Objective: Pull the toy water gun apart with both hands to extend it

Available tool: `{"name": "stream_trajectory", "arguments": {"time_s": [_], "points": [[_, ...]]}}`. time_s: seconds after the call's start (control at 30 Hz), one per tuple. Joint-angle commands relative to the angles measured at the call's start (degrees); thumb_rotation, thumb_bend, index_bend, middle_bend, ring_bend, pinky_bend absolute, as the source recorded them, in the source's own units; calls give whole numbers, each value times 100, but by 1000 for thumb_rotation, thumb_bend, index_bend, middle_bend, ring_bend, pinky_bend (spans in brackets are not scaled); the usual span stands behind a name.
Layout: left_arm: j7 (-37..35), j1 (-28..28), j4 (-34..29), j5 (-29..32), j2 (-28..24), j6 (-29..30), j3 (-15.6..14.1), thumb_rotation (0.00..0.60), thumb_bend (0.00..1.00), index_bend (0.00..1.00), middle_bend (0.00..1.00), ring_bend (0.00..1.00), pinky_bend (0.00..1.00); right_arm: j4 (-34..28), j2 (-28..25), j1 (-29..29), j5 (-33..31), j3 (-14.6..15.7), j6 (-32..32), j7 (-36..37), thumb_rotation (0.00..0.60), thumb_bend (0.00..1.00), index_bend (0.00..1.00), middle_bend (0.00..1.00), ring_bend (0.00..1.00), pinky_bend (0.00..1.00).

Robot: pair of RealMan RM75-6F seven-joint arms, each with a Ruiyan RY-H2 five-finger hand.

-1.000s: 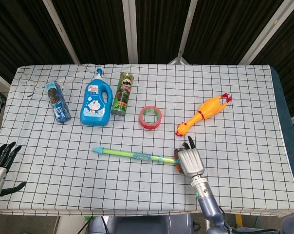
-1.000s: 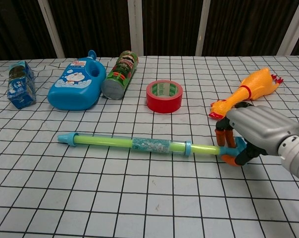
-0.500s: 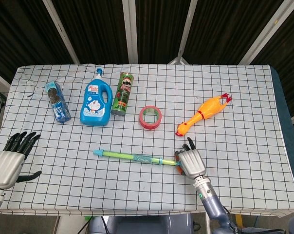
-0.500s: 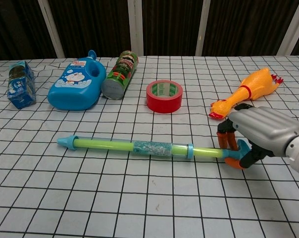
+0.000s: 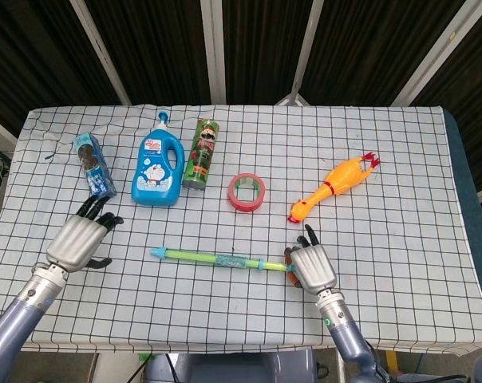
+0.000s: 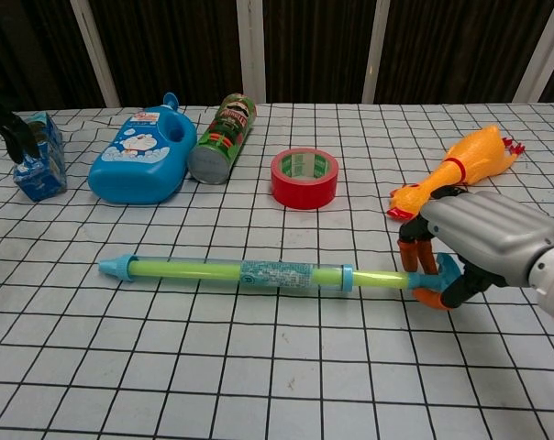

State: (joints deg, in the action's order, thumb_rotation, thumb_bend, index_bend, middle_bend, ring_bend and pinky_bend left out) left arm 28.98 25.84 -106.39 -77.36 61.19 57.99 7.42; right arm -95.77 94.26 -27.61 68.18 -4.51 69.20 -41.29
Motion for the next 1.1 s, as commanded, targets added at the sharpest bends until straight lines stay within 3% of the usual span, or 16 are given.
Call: {"name": "stream_trajectory", "arguments": {"time_s": [0.03, 0.57, 0.8, 1.1], "points": [[209, 295, 78, 349, 264, -374, 10, 600, 213, 330, 368, 31, 0, -28, 8, 1, -19, 15, 14, -50, 600, 487, 683, 589, 256, 0], [1430, 950, 414, 1336, 1514, -414, -142, 600, 217, 372, 392, 31, 0, -63, 1, -4, -97, 21, 32, -78, 600, 491, 686, 594, 256, 0], [1768, 1123, 449, 1731, 1811, -301, -178, 600, 302, 363, 370, 31, 0, -71, 25, 14, -76, 53, 57, -47, 600, 491, 686, 595, 256, 0], [2021, 1373, 565, 2229, 2208, -117, -196, 600, 342, 366, 370, 31, 0, -53, 36, 15, -57, 65, 66, -30, 600, 492, 687, 595, 256, 0]]}}
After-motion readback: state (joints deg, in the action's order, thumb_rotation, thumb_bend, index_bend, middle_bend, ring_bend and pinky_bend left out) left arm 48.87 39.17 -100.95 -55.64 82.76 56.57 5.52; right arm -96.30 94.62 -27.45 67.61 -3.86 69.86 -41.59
